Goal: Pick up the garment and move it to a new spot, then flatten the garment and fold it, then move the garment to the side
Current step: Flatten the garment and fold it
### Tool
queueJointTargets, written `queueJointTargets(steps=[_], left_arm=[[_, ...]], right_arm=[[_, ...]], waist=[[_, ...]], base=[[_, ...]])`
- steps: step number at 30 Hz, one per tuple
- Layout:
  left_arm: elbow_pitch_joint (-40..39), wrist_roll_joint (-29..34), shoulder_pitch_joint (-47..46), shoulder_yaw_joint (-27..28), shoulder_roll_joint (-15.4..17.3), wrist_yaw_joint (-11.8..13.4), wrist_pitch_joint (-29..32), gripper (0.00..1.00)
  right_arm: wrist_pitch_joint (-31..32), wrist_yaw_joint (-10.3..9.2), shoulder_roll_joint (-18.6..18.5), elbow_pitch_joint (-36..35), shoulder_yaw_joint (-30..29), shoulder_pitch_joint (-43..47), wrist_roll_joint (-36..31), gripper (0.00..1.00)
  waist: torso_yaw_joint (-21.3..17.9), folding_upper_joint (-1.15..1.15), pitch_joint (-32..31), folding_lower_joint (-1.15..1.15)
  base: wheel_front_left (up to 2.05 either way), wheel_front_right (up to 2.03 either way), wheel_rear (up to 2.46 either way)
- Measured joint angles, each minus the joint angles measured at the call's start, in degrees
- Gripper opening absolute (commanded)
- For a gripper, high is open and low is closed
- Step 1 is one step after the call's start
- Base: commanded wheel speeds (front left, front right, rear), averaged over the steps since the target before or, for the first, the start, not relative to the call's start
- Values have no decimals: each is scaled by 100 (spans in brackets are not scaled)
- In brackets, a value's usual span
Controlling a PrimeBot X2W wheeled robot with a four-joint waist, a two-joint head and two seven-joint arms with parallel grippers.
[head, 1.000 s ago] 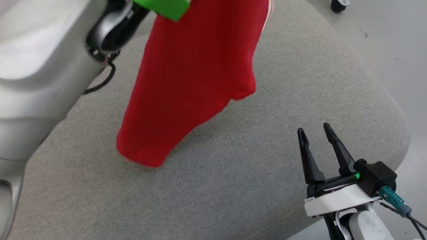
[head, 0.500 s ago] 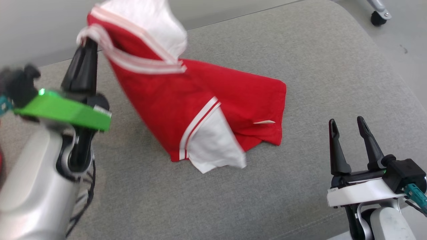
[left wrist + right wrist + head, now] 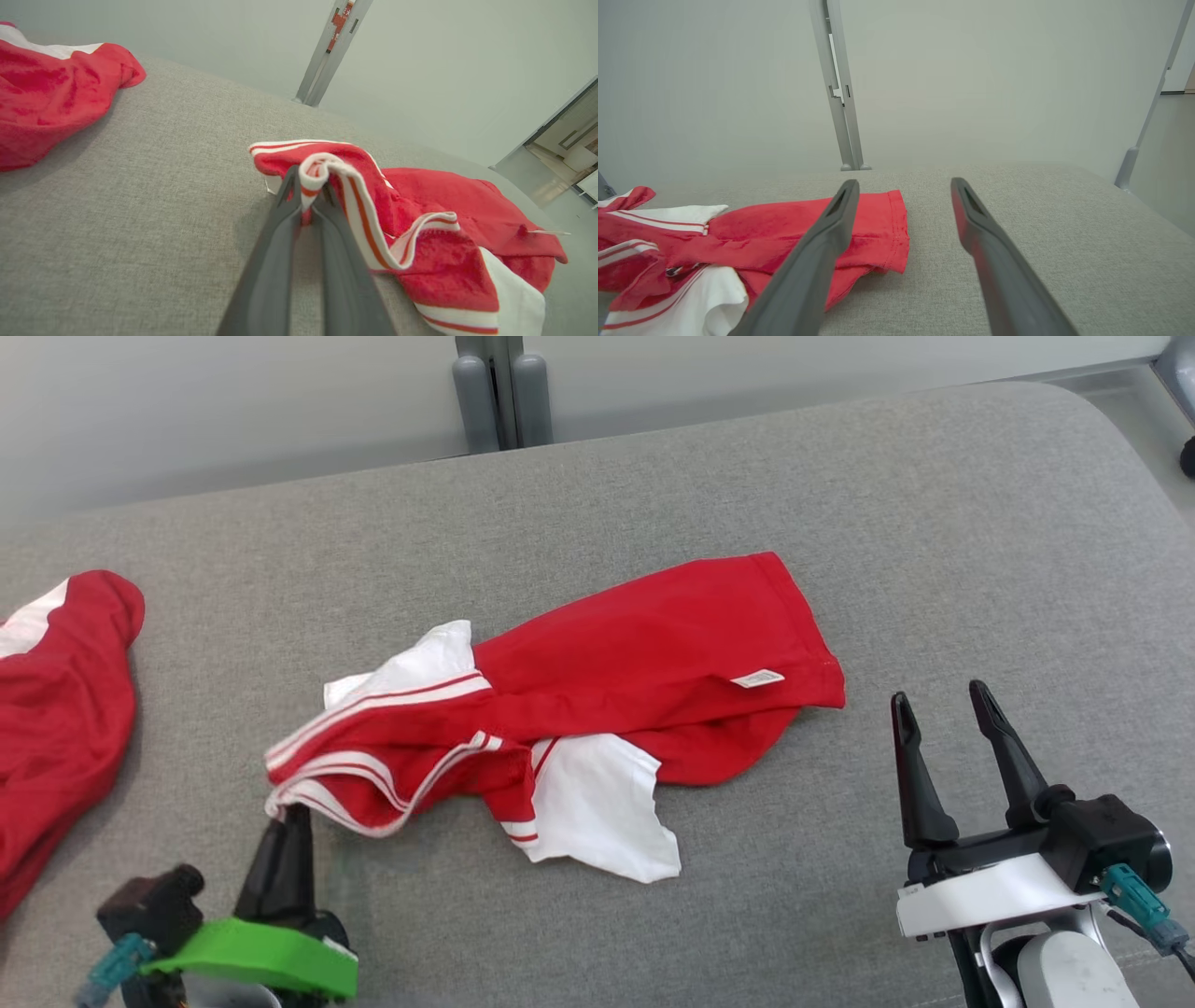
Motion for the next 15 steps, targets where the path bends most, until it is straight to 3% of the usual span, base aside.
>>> queueJointTargets(steps=[6, 9, 11, 13, 15], left_arm=[[-10, -26, 566, -1315, 561, -5, 219, 0], [22, -241, 678, -1599, 656, -5, 572, 0], [47, -465, 702, -1590, 655, -5, 720, 100], [-46, -576, 701, -1486, 690, 33, 756, 100], [-277, -514, 700, -1374, 804, 235, 748, 100]], right_arm=[[0, 0, -1, -12, -90, 103, -25, 100], [0, 0, -2, -8, -107, 131, -24, 100], [0, 0, -2, 3, -62, 158, -18, 100], [0, 0, 0, 9, -25, 165, -11, 100], [0, 0, 0, 7, -19, 165, 9, 100]], waist=[[58, 0, -91, 0], [89, 0, -88, 0], [99, 0, -76, 0], [93, 0, -73, 0], [88, 0, -83, 0]], base=[[0, 0, 0], [0, 0, 0], [0, 0, 0], [0, 0, 0], [0, 0, 0]])
